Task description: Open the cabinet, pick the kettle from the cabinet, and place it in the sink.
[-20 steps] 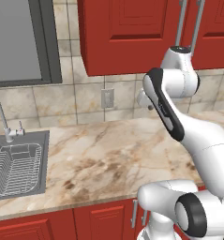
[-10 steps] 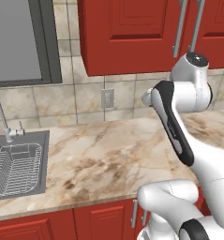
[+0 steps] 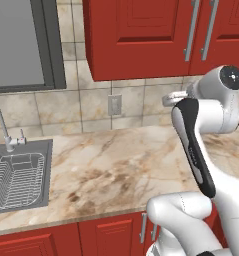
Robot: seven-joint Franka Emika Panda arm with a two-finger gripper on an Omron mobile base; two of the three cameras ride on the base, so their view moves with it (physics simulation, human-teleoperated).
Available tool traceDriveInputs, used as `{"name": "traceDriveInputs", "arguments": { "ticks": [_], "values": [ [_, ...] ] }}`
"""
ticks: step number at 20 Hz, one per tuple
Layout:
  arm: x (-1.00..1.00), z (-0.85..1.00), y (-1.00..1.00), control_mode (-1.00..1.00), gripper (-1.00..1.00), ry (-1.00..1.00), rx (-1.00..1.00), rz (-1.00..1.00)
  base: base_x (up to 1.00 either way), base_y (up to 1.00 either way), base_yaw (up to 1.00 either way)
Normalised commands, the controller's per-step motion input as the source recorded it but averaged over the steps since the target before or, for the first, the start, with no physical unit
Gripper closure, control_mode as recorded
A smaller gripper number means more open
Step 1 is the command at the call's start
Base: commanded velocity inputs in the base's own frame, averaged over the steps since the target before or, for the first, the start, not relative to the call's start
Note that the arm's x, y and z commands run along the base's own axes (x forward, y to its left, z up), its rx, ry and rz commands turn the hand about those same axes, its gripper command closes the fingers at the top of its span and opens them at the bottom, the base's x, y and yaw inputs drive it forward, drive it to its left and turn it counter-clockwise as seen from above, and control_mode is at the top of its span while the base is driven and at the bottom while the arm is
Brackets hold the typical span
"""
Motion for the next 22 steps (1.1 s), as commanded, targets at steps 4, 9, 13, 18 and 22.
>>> {"name": "traceDriveInputs", "arguments": {
  "ticks": [4, 9, 13, 18, 22],
  "values": [
    [-0.03, 0.38, -0.19, -1.00, -1.00, -0.01, 0.00, -0.02, 0.00, 0.00, 0.00],
    [0.00, 0.41, -0.22, -1.00, -1.00, 0.00, 0.00, 0.00, 0.00, 0.00, 0.00],
    [0.00, 0.41, -0.21, -1.00, -1.00, 0.00, 0.00, -0.01, 0.00, 0.00, 0.00],
    [0.04, 0.38, -0.15, -1.00, -1.00, -0.02, 0.00, 0.00, 0.00, 0.00, 0.00],
    [0.11, 0.34, -0.11, -1.00, -1.00, -0.10, 0.00, 0.00, 0.00, 0.00, 0.00]
  ]
}}
